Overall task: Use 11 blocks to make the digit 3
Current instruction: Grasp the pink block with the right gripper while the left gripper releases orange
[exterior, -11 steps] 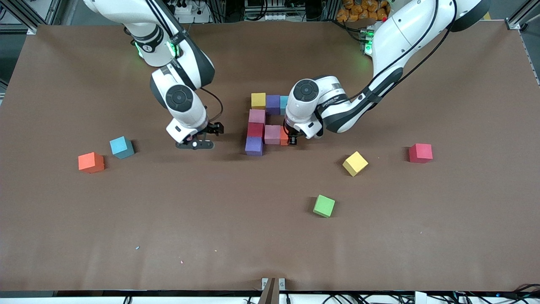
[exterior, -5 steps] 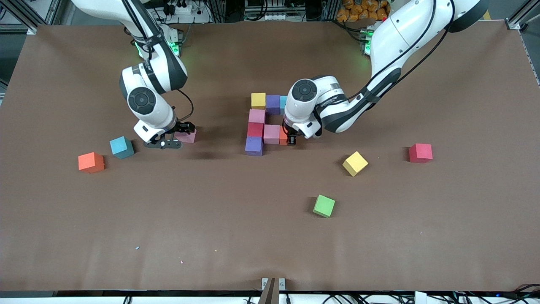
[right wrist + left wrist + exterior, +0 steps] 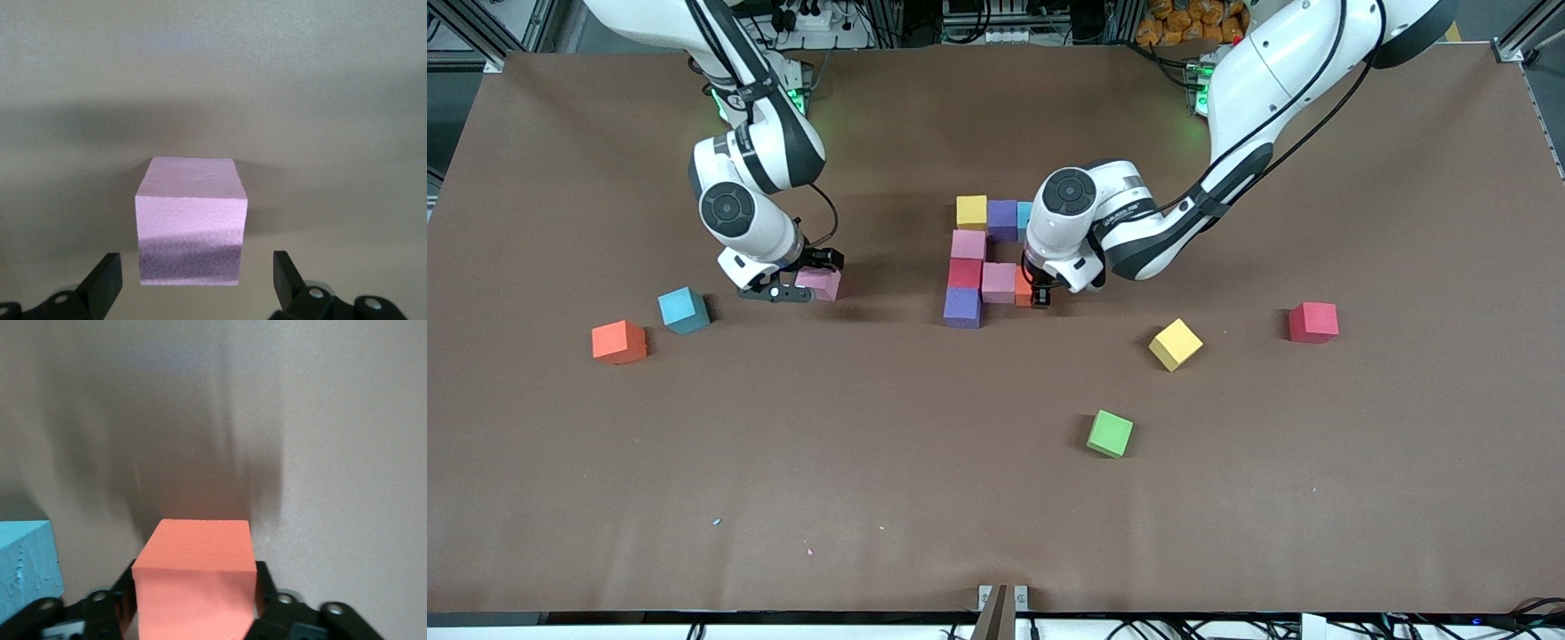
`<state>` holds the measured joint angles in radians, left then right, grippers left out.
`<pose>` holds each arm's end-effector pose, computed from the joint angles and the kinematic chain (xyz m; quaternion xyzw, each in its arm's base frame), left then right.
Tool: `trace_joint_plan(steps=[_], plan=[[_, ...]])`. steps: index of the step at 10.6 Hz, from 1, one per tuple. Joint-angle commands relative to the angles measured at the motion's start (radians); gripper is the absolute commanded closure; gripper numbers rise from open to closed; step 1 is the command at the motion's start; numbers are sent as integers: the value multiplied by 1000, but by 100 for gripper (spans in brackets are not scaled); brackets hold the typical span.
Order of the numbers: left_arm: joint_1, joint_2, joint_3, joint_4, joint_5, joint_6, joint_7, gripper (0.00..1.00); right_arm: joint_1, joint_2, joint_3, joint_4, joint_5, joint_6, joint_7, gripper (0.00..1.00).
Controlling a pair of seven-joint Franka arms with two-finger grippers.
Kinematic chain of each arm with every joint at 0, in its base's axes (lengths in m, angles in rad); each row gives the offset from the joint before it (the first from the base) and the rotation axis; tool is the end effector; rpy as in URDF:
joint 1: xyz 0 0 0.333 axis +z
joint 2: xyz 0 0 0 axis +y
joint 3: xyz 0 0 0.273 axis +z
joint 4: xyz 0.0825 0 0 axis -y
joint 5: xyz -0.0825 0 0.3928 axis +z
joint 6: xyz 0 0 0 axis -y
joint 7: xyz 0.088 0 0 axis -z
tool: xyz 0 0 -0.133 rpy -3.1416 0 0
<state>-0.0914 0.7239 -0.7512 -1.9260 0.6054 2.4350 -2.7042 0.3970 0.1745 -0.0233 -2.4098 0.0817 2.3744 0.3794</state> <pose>0.4017 -0.4552 0.1344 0.7205 0.6918 -0.0435 0.0185 0.4321 0.1714 0.1494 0.9936 -0.0351 -0.1057 0.0170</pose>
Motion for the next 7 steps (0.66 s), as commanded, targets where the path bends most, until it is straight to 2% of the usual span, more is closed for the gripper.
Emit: trace_joint_plan(steps=[1,4,5,7], plan=[[-25,-4,10,22,-7,-40,-6,0,2,0,-6,-22,36,60,-39,0],[-25,-17,3,53,-4,-98,-5,0,-7,34,-7,-22,38,108,-73,0],[-28,-29,0,64,-7,-134,-5,0,-6,40,-6,-22,38,108,-73,6],[-22,-67,-28,67,-13,-171,-3,0,-6,42,-6,-22,38,115,-73,27]])
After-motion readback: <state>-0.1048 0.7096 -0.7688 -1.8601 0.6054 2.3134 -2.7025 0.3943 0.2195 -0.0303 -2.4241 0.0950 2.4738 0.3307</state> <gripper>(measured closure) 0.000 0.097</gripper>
